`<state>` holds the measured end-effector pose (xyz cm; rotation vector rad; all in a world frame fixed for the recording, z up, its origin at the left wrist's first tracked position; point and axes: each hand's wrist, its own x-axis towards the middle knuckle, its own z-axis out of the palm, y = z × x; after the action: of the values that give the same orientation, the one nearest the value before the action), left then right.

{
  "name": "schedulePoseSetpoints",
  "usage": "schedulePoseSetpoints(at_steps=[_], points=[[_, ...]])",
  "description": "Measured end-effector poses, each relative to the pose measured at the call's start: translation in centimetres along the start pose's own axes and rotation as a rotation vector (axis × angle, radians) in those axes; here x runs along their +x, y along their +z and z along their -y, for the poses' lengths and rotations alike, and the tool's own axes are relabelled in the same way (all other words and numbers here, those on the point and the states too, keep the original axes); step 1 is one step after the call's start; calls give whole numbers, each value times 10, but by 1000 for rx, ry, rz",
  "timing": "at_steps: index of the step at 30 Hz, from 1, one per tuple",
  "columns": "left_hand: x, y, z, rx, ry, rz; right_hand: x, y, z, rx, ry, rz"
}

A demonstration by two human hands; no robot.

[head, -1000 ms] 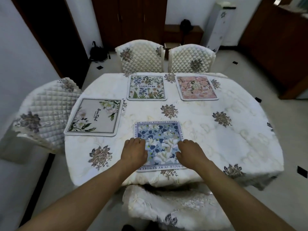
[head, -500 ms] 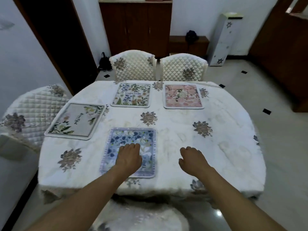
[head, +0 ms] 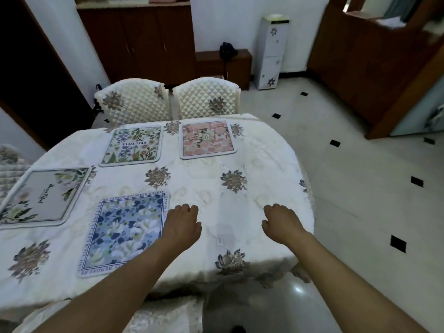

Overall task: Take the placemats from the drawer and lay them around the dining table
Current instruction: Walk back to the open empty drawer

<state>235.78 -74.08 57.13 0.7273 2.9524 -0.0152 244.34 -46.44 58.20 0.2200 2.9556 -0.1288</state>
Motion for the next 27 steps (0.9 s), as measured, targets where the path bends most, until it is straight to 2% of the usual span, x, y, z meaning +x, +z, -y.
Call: schedulePoseSetpoints(at_steps=[8, 16, 22, 27], points=[[36, -1, -55, -48, 129, -15, -27, -5, -48, 3, 157, 4], [78, 3, -140, -58, 194, -2, -25, -12, -143, 87, 239, -10], [148, 16, -261, -77, 144, -11, 5, -9, -268, 117, 185, 11], [206, 3, -365, -85, 77, -23, 28, -39, -394, 100, 127, 5]])
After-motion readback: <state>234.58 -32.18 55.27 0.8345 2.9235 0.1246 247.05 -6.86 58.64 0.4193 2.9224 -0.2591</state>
